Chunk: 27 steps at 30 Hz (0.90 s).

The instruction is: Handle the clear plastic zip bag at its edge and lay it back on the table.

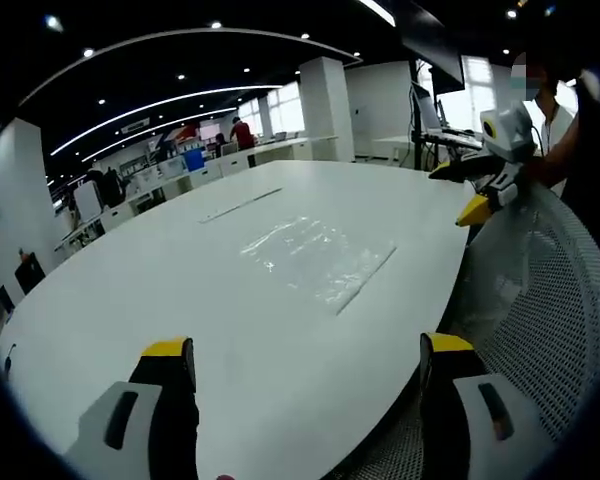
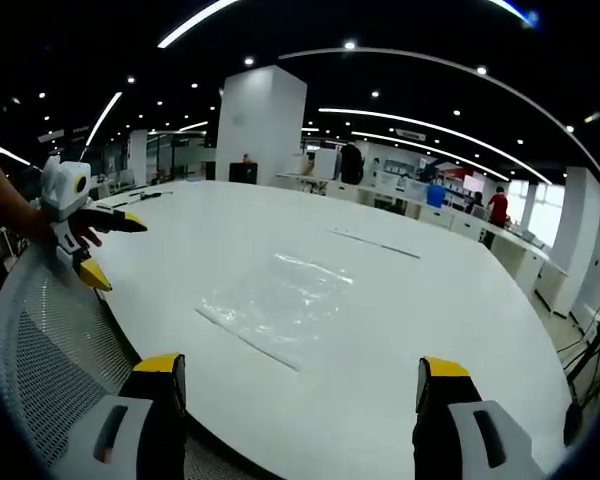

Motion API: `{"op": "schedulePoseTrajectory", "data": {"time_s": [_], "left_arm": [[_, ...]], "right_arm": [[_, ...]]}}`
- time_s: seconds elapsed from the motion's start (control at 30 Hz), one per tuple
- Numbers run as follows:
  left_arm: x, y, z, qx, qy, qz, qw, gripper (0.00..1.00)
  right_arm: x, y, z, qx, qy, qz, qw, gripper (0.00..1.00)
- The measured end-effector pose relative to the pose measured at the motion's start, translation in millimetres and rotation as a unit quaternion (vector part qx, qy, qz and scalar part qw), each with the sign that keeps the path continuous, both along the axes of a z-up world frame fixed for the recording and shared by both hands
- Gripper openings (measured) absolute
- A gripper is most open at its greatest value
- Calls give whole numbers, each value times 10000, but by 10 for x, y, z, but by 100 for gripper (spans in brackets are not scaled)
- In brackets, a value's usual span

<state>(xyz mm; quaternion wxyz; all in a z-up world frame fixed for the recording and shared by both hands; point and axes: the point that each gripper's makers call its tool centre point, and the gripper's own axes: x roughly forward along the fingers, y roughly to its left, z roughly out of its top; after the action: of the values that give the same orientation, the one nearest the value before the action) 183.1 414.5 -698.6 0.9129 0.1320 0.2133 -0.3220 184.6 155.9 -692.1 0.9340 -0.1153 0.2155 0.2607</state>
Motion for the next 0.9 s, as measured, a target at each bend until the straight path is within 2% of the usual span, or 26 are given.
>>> {"op": "schedulePoseTrajectory", "data": {"time_s": [0.57,0.9], "left_arm": [[5,-7,14,-62,1,-1,10000,99],[-6,-26,14,-71,31,-49,10000,99]], "right_arm": [[6,-11,7,10,-14,-37,10000,97],[12,-18,21,36,-34,-63,10000,97]]}}
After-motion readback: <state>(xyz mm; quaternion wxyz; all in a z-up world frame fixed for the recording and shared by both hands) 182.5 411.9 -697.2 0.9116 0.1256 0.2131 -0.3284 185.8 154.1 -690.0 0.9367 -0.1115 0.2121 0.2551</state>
